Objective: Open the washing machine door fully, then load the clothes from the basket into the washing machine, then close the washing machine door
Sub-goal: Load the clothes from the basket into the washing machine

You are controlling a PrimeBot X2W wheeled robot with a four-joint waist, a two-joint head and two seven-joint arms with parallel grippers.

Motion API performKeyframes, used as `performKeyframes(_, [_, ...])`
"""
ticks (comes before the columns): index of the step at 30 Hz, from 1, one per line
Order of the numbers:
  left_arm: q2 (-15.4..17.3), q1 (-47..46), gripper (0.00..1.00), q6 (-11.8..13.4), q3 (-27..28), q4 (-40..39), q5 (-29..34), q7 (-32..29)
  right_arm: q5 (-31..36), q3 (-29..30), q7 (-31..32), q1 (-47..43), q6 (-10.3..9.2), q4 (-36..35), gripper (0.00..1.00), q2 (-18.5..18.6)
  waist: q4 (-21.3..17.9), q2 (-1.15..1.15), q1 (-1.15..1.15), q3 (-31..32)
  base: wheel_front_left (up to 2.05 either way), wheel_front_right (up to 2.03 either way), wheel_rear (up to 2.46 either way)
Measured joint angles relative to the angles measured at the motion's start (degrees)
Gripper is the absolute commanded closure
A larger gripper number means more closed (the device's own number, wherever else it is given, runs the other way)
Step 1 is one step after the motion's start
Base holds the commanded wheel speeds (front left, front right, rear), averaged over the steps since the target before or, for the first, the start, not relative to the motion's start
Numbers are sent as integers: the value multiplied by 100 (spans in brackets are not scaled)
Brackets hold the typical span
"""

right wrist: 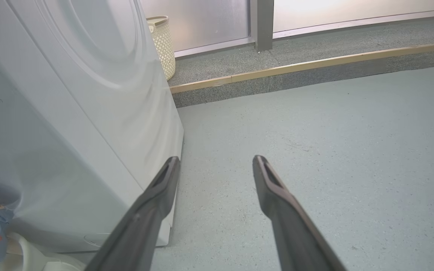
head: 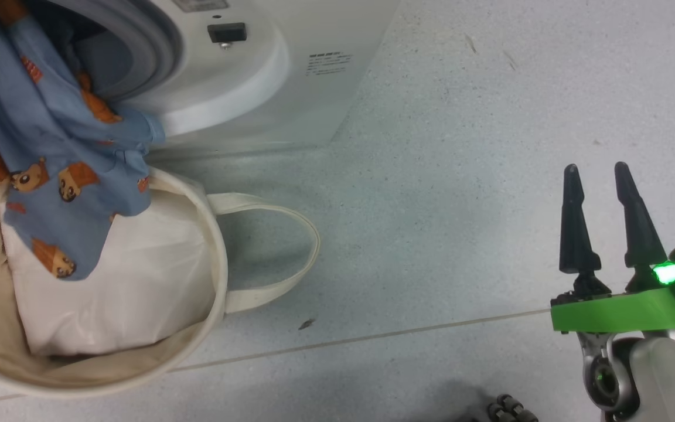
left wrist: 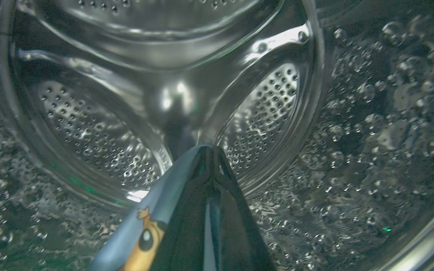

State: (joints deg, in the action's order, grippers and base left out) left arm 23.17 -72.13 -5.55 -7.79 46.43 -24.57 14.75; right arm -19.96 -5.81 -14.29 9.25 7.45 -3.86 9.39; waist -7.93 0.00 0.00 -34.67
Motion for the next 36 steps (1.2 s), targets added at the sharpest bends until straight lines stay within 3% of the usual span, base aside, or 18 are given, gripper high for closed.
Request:
performKeyframes(4, [-70, 173, 100, -37, 179, 238, 221, 1, 27, -34, 0, 9, 0, 31, 0, -15, -23, 0, 0, -2, 0, 0, 0])
performKeyframes(6, [-148, 194, 100, -77, 143, 855, 279, 2, 27, -37, 0, 15, 0, 70, 0, -19, -45, 0, 0, 18, 0, 0, 0])
performKeyframes(10, [-311, 183, 100, -160, -267, 2061, 357, -581, 27, -45, 0, 14, 0, 97, 0, -21, -93, 0, 0, 73, 0, 0, 0])
performKeyframes(17, [-372, -75, 98, -162, -726, 2516, 191, -1122, 27, -140, 0, 21, 0, 147, 0, -102, -131, 0, 0, 112, 0, 0, 0])
performKeyframes(18, [-366, -72, 85, -162, -812, 2565, 162, -1218, 26, -142, 0, 21, 0, 148, 0, -111, -137, 0, 0, 119, 0, 0, 0])
performKeyframes(19, [-361, -63, 59, -162, -865, 2607, 160, -1294, 10, -142, 0, 22, 0, 147, 0, -129, -141, 0, 0, 125, 0, 0, 0])
performKeyframes(20, [-359, -59, 21, -162, -914, 2620, 154, -1334, -22, -144, 0, 24, 0, 146, 0, -145, -139, 0, 0, 123, 0, 0, 0])
performKeyframes(21, [-360, -59, 3, -162, -965, 2617, 93, -1337, -41, -158, 0, 25, 0, 146, 0, -154, -131, 0, 0, 121, 0, 0, 0])
performKeyframes(31, [-390, 58, 0, -203, -1076, 2614, -196, -272, -142, -335, 0, 255, 0, 364, 0, -158, -45, 0, -1, 443, 0, 0, 0])
performKeyframes(36, [-505, 532, 0, -202, -1169, 2604, -192, -48, -270, -430, 0, 255, 0, 525, 0, -157, 17, 0, -1, 803, 0, 0, 0])
